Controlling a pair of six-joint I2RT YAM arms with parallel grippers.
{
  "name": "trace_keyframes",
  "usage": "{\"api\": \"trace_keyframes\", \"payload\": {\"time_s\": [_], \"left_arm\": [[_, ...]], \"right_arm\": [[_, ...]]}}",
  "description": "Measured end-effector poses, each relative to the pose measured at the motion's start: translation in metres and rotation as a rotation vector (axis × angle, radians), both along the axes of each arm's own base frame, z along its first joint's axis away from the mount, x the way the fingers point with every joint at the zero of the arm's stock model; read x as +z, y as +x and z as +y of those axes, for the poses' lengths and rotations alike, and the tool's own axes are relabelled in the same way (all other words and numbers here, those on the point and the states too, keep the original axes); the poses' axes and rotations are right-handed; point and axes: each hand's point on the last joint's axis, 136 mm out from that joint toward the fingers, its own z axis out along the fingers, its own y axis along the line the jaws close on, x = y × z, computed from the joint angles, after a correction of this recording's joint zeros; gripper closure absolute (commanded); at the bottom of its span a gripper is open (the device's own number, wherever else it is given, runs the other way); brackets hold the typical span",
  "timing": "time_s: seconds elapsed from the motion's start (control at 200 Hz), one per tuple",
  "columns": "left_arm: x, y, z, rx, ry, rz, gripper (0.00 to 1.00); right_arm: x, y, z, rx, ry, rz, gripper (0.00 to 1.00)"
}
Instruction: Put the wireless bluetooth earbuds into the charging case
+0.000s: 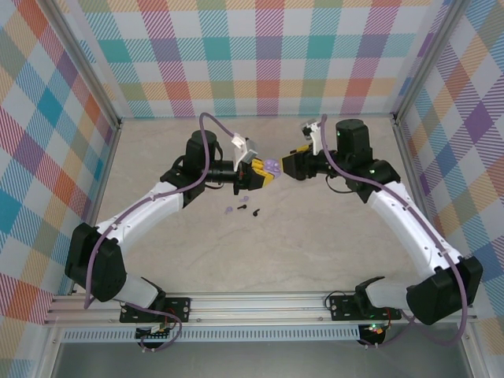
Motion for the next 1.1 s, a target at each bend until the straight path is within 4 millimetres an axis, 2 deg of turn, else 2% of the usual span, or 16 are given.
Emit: {"api": "trace_keyframes", "payload": {"time_s": [0.125,0.22,0.335,0.495,0.645,0.865,0.95,1.1], "left_arm": [[-0.006,-0.005,0.006,0.024,0.011,0.012,0.81],[-0.009,-0.009,0.011,0.042,0.013,0.026,0.81],[-0.013,-0.017,0.017,0.06,0.016,0.045,0.81],[-0.019,-0.029,0.028,0.092,0.009,0.062,0.81],[-0.017,-0.039,0.038,0.124,-0.005,0.075,0.81],[-0.011,-0.051,0.05,0.16,-0.033,0.067,0.81],[-0.005,-0.055,0.053,0.171,-0.045,0.055,0.81],[0.001,-0.059,0.058,0.186,-0.062,0.045,0.81]], "right_arm": [[-0.001,0.005,-0.015,-0.101,-0.028,-0.01,0.38],[-0.011,0.011,-0.026,-0.18,-0.065,0.015,0.37],[-0.036,0.013,-0.034,-0.232,-0.116,0.085,0.37],[-0.08,0.015,-0.033,-0.236,-0.159,0.215,0.4],[-0.125,0.012,-0.021,-0.185,-0.171,0.369,0.42],[-0.176,0.014,0.003,-0.127,-0.167,0.541,0.42],[-0.195,0.016,0.018,-0.1,-0.174,0.603,0.44],[-0.221,0.031,0.052,-0.08,-0.208,0.667,0.47]]}}
